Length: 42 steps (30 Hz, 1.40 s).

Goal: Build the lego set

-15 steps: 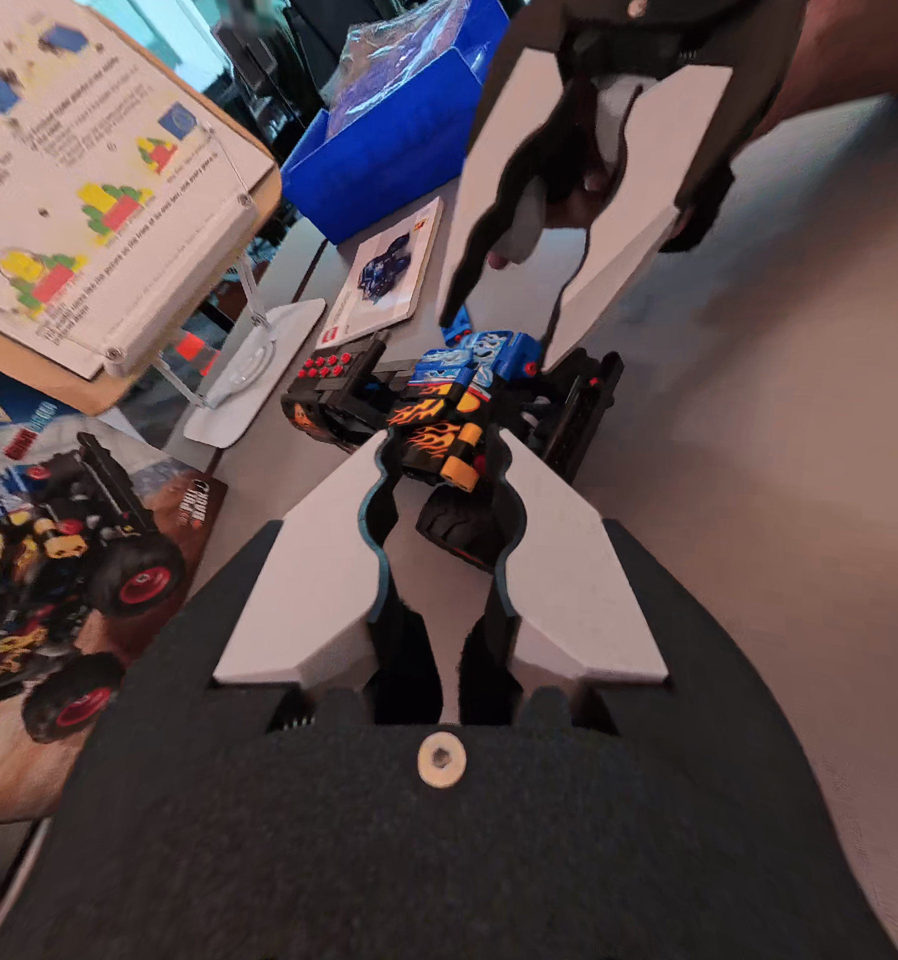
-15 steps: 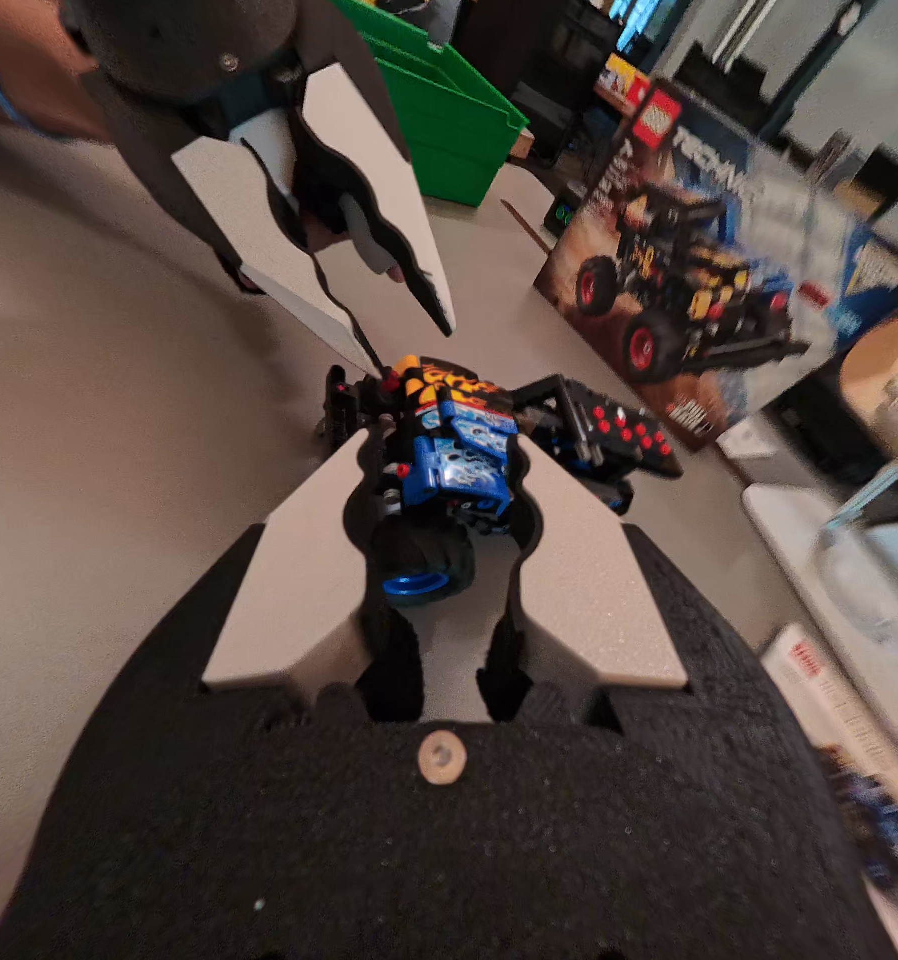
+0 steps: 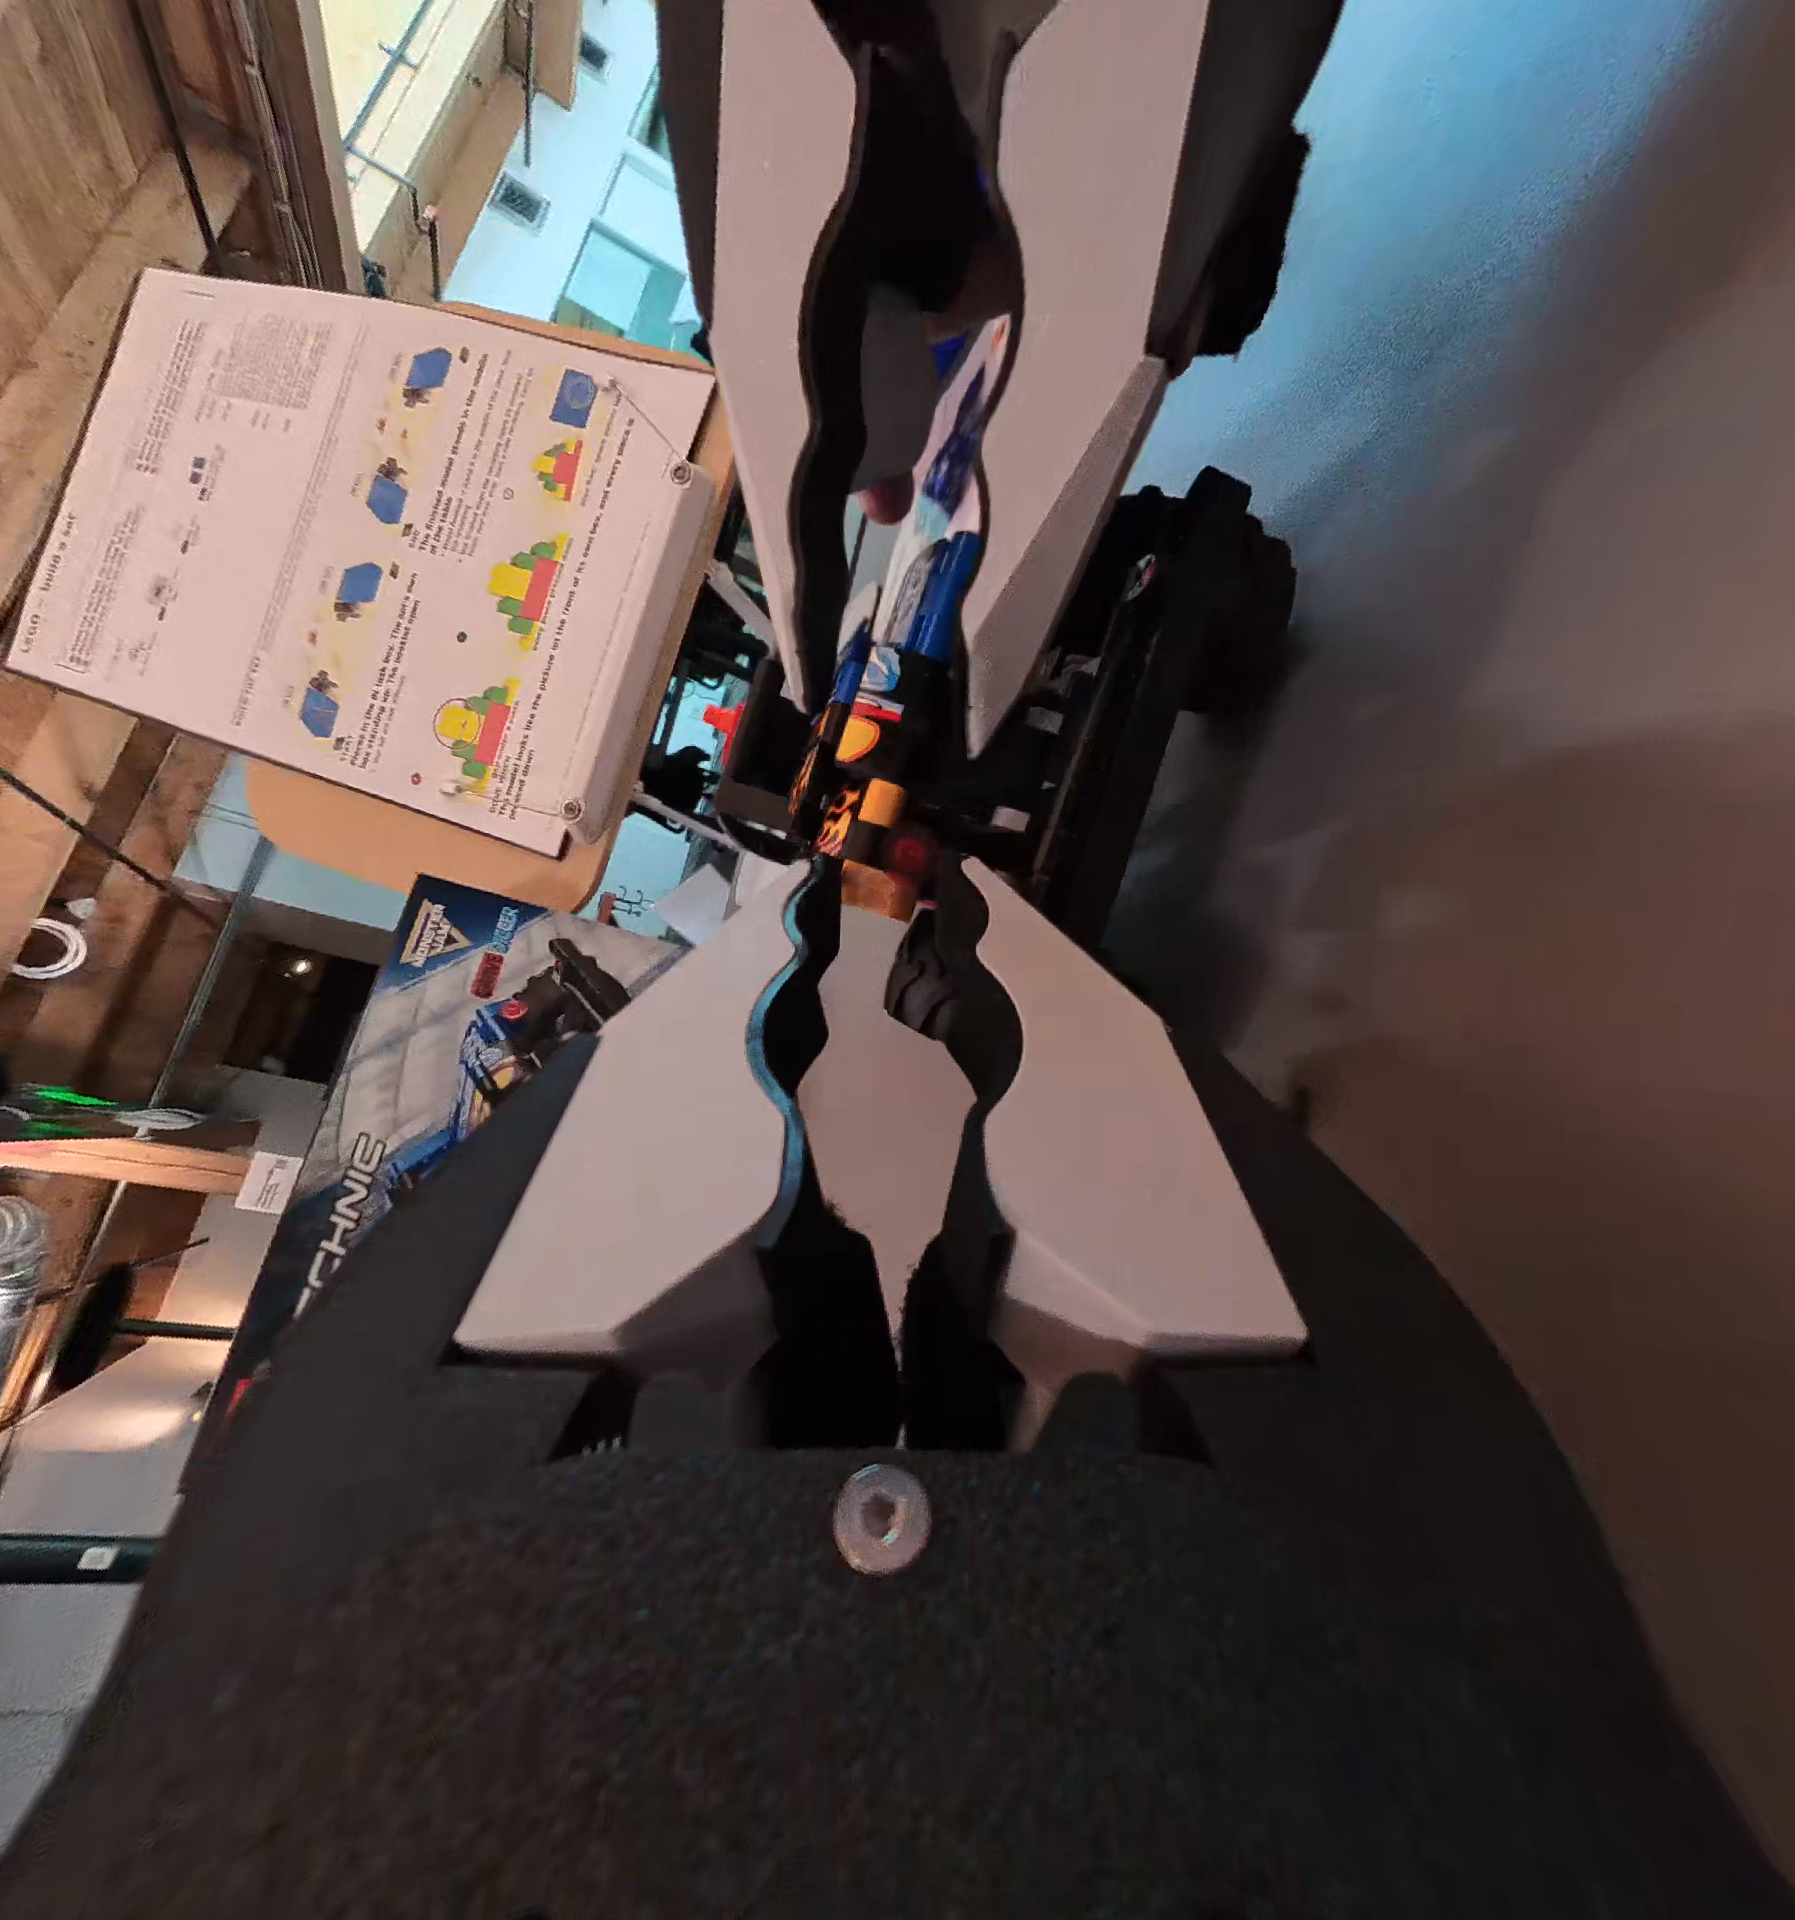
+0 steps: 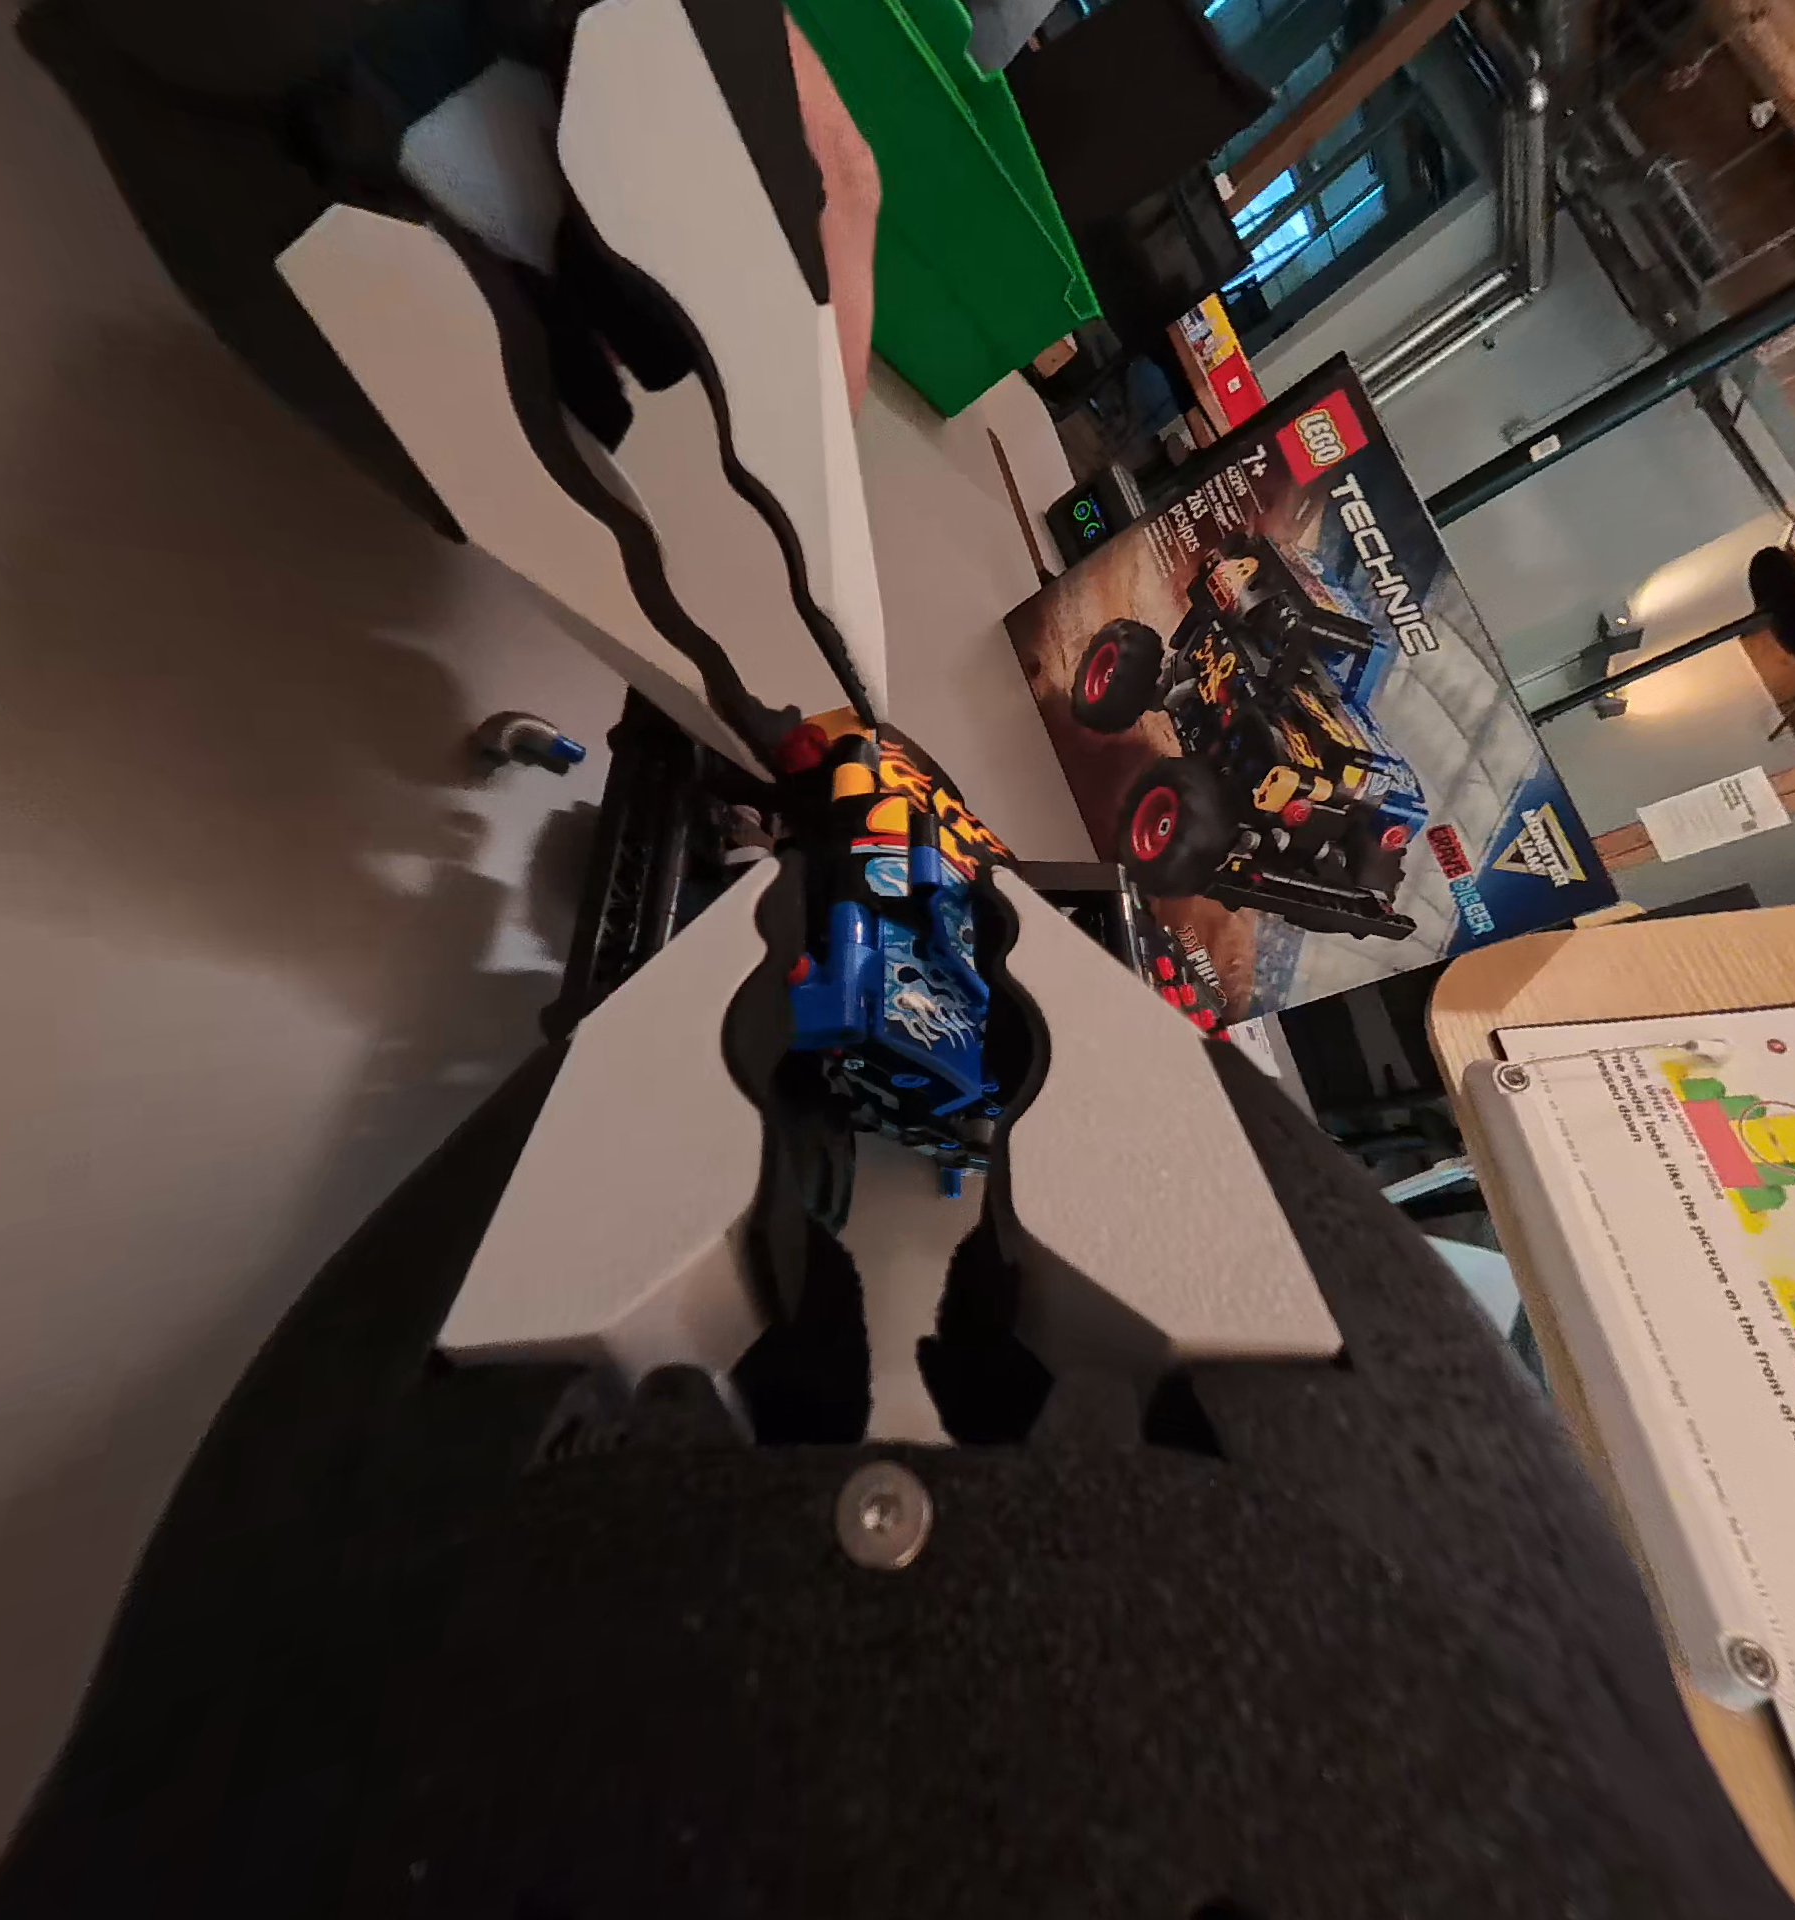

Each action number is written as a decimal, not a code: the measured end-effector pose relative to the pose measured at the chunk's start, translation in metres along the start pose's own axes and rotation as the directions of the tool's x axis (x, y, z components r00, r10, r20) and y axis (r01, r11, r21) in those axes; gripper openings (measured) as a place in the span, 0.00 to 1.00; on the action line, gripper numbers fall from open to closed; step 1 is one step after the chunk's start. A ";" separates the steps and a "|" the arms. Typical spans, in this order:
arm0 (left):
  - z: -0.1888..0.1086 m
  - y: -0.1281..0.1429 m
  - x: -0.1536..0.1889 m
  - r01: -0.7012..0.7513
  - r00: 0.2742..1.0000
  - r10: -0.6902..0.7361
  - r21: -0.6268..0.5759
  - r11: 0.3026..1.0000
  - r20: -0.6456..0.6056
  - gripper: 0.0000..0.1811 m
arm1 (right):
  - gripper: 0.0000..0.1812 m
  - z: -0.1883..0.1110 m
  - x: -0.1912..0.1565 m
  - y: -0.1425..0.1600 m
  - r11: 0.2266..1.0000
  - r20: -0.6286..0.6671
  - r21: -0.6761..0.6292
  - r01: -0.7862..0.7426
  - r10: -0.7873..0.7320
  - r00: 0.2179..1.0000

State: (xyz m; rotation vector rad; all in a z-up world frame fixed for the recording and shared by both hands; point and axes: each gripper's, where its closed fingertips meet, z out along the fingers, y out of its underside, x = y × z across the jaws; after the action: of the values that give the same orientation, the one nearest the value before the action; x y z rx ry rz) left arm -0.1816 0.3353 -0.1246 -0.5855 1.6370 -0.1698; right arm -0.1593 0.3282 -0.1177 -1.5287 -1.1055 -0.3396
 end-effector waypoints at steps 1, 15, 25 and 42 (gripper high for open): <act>0.001 0.000 -0.001 -0.008 1.000 0.008 -0.017 1.000 0.010 0.10 | 0.17 0.000 0.001 0.001 1.000 -0.013 0.006 -0.004 0.004 1.000; 0.001 -0.005 0.005 0.198 0.977 -0.204 -0.094 0.976 -0.059 0.04 | 0.15 0.001 0.003 0.002 0.999 -0.036 0.019 -0.029 0.030 0.999; -0.011 -0.010 -0.001 0.390 0.909 -0.393 -0.051 0.919 -0.136 0.00 | 0.16 0.000 0.003 0.002 0.999 -0.038 0.019 -0.030 0.031 0.999; -0.189 0.040 -0.015 0.783 0.609 -0.760 -0.327 0.529 0.229 0.13 | 0.16 -0.028 0.013 -0.012 0.952 0.061 0.098 -0.289 0.284 0.957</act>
State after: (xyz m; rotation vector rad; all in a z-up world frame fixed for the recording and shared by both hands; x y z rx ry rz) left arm -0.3731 0.3343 -0.0979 -1.6302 1.2367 -0.4754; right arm -0.1522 0.3079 -0.0922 -1.5816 -0.9048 -0.0455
